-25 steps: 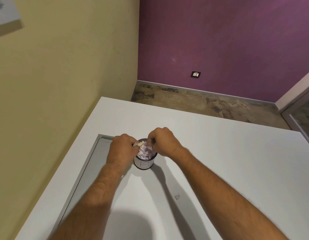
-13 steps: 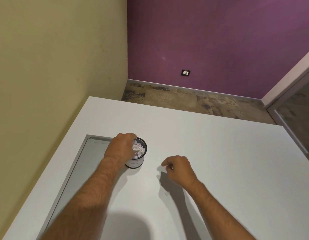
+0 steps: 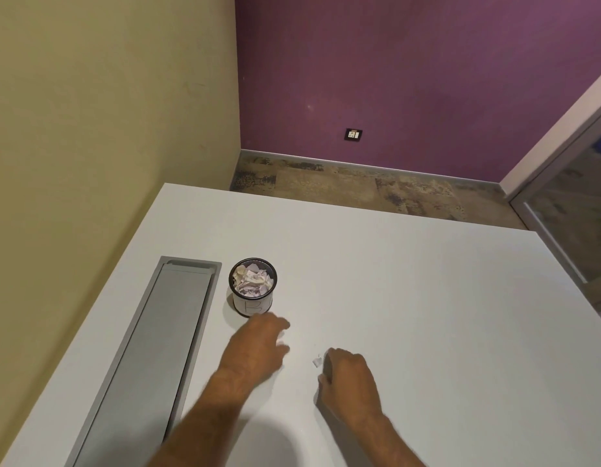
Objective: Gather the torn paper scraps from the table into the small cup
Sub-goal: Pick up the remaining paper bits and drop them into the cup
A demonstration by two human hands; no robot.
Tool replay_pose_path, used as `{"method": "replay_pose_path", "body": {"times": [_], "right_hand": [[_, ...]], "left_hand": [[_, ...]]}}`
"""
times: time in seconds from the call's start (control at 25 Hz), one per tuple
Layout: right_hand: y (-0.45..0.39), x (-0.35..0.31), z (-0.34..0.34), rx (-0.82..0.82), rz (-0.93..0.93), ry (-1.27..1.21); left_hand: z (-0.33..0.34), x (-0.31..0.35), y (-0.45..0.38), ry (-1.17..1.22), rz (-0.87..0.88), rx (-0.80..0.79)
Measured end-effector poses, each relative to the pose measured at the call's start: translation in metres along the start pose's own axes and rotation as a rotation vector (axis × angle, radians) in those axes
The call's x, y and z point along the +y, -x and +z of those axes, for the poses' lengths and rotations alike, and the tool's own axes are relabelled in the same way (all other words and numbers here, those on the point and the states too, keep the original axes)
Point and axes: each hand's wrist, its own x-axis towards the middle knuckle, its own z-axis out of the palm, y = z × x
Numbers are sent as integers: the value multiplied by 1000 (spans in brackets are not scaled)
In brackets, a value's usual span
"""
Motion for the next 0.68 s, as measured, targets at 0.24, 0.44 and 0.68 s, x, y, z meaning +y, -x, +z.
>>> {"method": "replay_pose_path", "body": {"times": [0.24, 0.44, 0.68], "right_hand": [[-1, -21, 16, -33, -53, 205], [-14, -26, 19, -41, -140, 333], [-22, -17, 16, -153, -301, 492]], "left_hand": [[61, -42, 65, -343, 55, 60], [68, -59, 82, -378, -55, 128], [70, -59, 82, -381, -80, 118]]}}
